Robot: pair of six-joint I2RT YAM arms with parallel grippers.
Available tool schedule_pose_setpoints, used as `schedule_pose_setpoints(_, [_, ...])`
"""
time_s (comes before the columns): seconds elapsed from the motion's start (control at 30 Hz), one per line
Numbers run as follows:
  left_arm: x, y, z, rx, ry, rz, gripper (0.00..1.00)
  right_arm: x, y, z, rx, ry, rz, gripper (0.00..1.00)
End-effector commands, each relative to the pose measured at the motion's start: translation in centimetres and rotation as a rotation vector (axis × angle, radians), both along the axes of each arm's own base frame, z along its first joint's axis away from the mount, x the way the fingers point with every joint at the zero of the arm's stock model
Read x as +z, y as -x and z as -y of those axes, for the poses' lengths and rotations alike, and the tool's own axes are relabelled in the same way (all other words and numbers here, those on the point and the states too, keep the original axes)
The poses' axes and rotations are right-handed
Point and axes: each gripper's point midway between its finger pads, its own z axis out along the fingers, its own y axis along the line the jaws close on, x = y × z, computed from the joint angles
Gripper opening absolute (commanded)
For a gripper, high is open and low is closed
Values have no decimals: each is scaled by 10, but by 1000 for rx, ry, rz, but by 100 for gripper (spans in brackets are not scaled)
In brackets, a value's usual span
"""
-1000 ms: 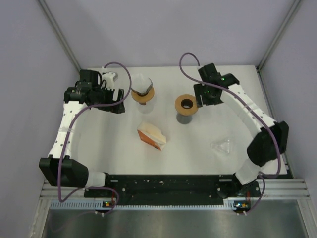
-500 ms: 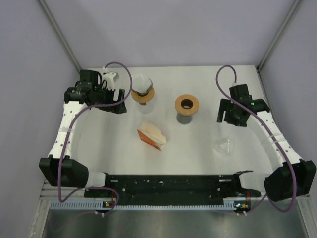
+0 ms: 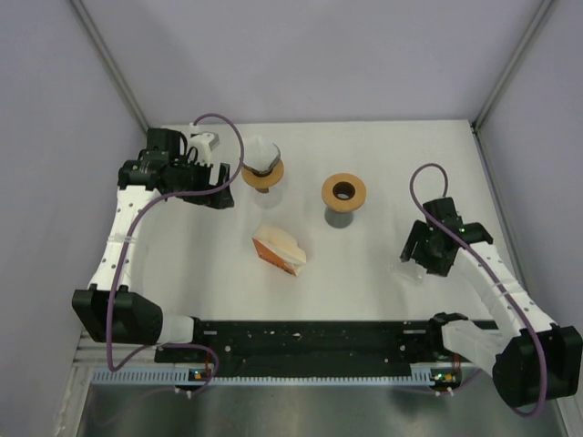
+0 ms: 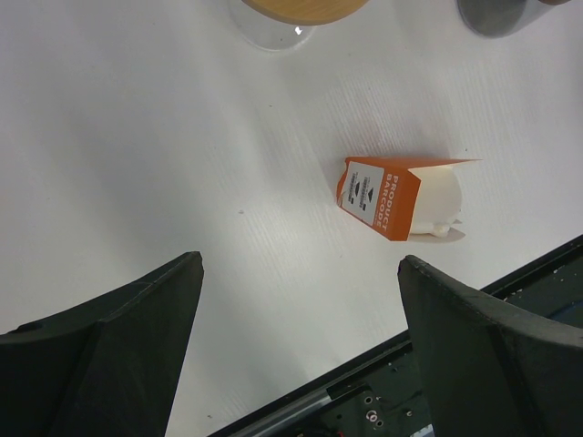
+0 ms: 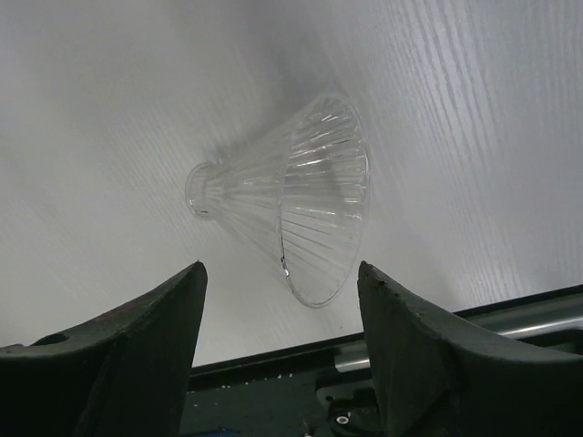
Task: Place the coffee filter in the dripper
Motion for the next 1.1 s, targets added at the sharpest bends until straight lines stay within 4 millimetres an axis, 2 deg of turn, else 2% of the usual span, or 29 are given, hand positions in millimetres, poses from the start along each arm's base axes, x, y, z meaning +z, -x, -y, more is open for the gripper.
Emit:
schedule_pose_setpoints(0.0, [7,-4,2,-19,10,29,94,-7,-11,-14,-23,-87,49,63])
schedule_pose_setpoints(0.1, [9,-4,1,-15,9,35,94,-13,-18,-17,-23,-102,69,54])
schedule_pose_setpoints(0.2, [8,-3,0,-14,3,36,94,-21,-22,-17,-17,-92,62,39])
schedule_pose_setpoints(0.27, [8,-2,-1,-15,1,35,94,-24,-26,-17,-9,-91,69,25])
schedule_pose_setpoints(0.33, [8,-2,0,-16,1,34,94,-25,-29,-18,8,-89,73,5])
schedule_pose_setpoints(0.37, [8,-3,-1,-15,1,37,94,-24,-31,-19,24,-88,80,0])
schedule_pose_setpoints(0.43, [7,-3,0,-16,2,32,94,-18,-35,-20,64,-87,96,0])
schedule_pose_setpoints(0.53, [7,-4,1,-17,7,29,94,-1,-47,-21,104,-74,149,0])
schedule_pose_setpoints(0.6, [8,-5,1,-20,10,33,94,19,-56,-20,124,-54,189,0])
schedule_pose_setpoints(0.7, [16,-7,2,-22,13,48,94,59,-73,-13,167,8,267,0])
schedule_pose_setpoints(0.8, [28,-10,4,-35,24,70,94,105,-86,-6,259,118,335,0])
schedule_pose_setpoints(0.87, [40,-13,7,-44,34,94,94,143,-92,-10,367,206,399,0])
schedule_pose_setpoints(0.93, [55,-16,10,-54,49,131,94,189,-98,-23,501,302,510,0])
schedule_pose_setpoints(1.07, [94,-18,18,-86,90,214,91,247,-90,-70,837,481,690,0])
